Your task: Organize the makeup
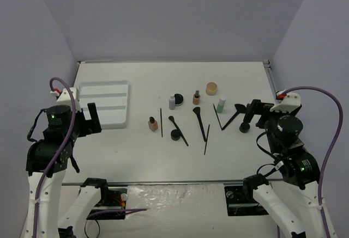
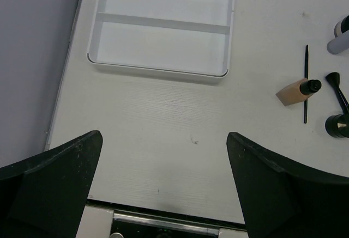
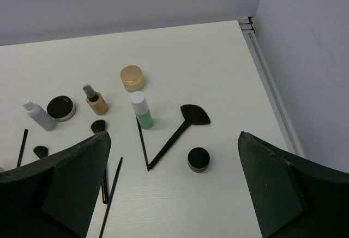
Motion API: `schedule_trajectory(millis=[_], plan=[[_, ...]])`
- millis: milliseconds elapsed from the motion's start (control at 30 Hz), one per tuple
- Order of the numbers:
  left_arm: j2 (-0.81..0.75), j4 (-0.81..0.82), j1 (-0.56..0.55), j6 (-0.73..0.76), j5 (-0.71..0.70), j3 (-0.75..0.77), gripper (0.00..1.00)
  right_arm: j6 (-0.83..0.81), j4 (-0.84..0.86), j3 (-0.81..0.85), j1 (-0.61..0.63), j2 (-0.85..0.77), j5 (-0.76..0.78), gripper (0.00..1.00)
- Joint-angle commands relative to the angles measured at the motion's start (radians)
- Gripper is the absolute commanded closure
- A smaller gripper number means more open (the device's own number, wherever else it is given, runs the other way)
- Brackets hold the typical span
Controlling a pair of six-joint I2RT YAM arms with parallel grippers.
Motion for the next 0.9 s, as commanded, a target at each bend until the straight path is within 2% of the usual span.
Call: schedule_trajectory(millis=[0,367,633,867], plan=[[0.017,0.034,-0.009,-0.007,-0.014,0.019,0.03,0.037,0.090,-0.004,0.006,0.025,0.034,0.00],[0.032,0.078,-0.009,-0.037,0.029,-0.007,0.03,0.204,0.091,-0.015,0.005,0.157,0.065,0.00],[0.065,0.098,-0.009,-0.055,0.053,-0.005,0.03,0.487,0.079,-0.027,0.000,0.388,0.095,0.01],[0.109,0.076,-0.009,-0.050,0.037,0.027,0.03,0.630,0.084,-0.028,-0.010,0.684,0.115,0.18]])
